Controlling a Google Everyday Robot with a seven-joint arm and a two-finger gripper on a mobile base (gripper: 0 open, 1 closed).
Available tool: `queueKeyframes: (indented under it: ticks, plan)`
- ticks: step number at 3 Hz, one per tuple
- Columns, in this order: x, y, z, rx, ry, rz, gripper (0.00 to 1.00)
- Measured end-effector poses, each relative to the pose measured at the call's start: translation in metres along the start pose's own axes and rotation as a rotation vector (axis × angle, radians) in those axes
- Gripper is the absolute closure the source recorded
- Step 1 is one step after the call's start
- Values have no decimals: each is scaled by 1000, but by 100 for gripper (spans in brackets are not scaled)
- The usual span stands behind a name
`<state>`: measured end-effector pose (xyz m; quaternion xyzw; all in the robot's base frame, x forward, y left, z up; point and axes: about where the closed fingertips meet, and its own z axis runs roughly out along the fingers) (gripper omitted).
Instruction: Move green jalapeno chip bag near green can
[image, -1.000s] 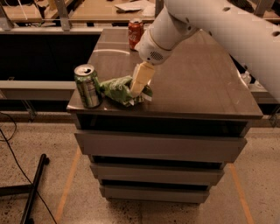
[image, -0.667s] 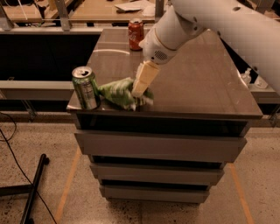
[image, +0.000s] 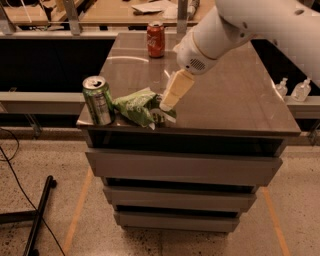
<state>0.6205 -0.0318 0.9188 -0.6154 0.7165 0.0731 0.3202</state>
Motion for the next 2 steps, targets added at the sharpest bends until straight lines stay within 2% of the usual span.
queueKeyframes:
  ticks: [1,2]
  plan:
    - [24,-5,-28,0,-26,-8,0]
    - [37,-2,-48,-53,-48,-32,0]
